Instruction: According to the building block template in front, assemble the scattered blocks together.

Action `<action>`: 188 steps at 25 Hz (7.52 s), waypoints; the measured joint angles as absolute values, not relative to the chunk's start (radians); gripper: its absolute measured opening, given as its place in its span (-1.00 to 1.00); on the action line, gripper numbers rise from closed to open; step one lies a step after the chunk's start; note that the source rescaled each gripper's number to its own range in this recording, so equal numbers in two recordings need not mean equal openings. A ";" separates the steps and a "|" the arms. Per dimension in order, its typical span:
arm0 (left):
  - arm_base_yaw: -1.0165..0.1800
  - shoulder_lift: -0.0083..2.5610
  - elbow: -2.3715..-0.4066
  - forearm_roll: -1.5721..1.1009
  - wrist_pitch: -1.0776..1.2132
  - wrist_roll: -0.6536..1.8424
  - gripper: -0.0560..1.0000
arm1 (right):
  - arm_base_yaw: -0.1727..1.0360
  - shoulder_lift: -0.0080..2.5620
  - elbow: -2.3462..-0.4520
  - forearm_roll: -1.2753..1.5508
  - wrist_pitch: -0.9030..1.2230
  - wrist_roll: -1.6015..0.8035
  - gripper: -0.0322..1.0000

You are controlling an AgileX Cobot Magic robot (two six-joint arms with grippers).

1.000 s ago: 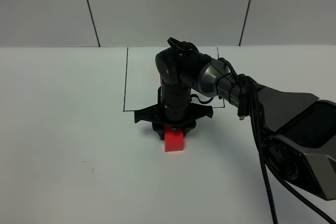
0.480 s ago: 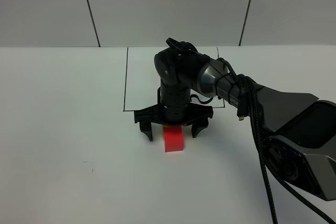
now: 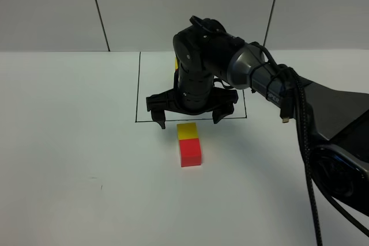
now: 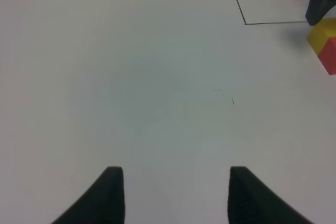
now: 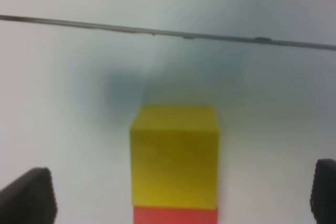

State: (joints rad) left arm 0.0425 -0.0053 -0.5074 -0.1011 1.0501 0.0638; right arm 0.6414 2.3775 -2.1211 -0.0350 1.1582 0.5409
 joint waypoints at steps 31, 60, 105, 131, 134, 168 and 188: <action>0.043 -0.005 -0.507 -0.101 1.050 0.064 -0.86 | 0.211 2.155 -2.089 -0.092 1.064 0.213 0.87; 0.043 -0.005 -0.507 -0.101 1.050 0.064 -0.86 | 0.194 1.025 -0.901 -0.154 0.767 0.265 0.75; 0.043 -0.005 -0.507 -0.101 1.050 0.064 -0.86 | 0.194 0.010 -0.517 -0.052 1.029 0.201 0.40; 0.043 -0.005 -0.507 -0.101 1.050 0.064 -0.86 | 0.110 0.010 -0.499 -0.116 1.082 0.226 0.32; 0.043 -0.005 -0.507 -0.101 1.050 0.064 -0.86 | 0.087 0.010 -0.499 -0.116 1.083 0.226 0.31; 0.043 -0.005 -0.507 -0.101 1.050 0.064 -0.86 | 0.014 0.010 -0.499 -0.140 1.089 0.255 0.31; 0.043 -0.005 -0.507 -0.101 1.050 0.064 -0.86 | 0.014 0.010 -0.499 -0.011 1.078 -0.010 0.31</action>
State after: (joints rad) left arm 0.0425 -0.0053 -0.5074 -0.1011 1.0501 0.0638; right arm 0.0145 0.0104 -0.4995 -0.0108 1.0780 -0.0100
